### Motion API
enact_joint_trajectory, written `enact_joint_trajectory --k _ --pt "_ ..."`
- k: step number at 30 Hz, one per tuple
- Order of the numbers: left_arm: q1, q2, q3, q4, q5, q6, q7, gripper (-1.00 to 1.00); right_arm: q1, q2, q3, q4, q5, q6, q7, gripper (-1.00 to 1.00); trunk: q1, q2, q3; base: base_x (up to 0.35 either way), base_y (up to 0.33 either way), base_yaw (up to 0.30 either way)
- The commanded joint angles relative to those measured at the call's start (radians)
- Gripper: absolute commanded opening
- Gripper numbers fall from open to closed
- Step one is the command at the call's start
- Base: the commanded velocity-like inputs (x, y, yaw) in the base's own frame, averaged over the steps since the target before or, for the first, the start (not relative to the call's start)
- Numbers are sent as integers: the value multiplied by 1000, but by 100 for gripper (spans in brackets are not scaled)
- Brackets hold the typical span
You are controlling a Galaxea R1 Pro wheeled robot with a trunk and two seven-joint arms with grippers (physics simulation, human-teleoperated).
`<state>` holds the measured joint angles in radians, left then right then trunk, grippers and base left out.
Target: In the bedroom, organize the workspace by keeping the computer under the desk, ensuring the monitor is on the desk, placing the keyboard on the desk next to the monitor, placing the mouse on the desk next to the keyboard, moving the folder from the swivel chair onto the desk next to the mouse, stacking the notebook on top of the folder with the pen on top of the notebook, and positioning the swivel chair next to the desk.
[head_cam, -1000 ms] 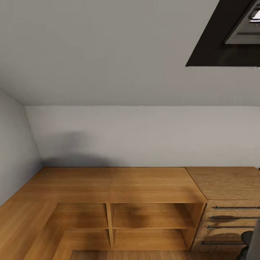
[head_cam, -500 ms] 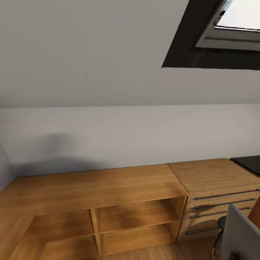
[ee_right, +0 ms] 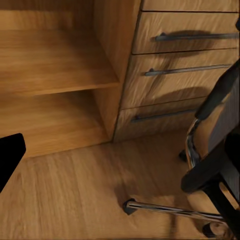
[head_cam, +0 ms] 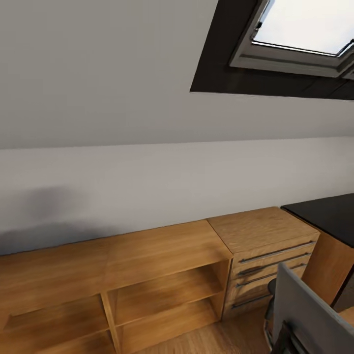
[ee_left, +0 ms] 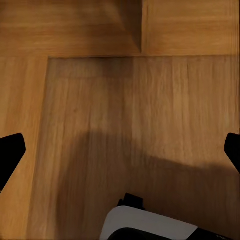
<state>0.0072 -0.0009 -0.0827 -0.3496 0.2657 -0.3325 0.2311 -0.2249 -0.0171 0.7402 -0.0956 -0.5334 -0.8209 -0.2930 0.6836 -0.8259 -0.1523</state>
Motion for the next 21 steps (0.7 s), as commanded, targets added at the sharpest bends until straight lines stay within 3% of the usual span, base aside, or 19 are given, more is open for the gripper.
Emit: enact_joint_trajectory --k 1,11,21 --pt "0 1 -8 -2 9 -2 7 100 -1 0 8 -1 -2 0 -8 100 0 -1 -2 0 0 -300" --pt "0 2 -5 -2 10 -3 7 100 -1 0 10 -1 -1 0 -6 100 0 -1 -2 0 7 -300" --pt "0 2 -5 -2 10 -3 7 100 -1 2 11 -1 0 13 -6 100 0 -1 -2 49 159 -300"
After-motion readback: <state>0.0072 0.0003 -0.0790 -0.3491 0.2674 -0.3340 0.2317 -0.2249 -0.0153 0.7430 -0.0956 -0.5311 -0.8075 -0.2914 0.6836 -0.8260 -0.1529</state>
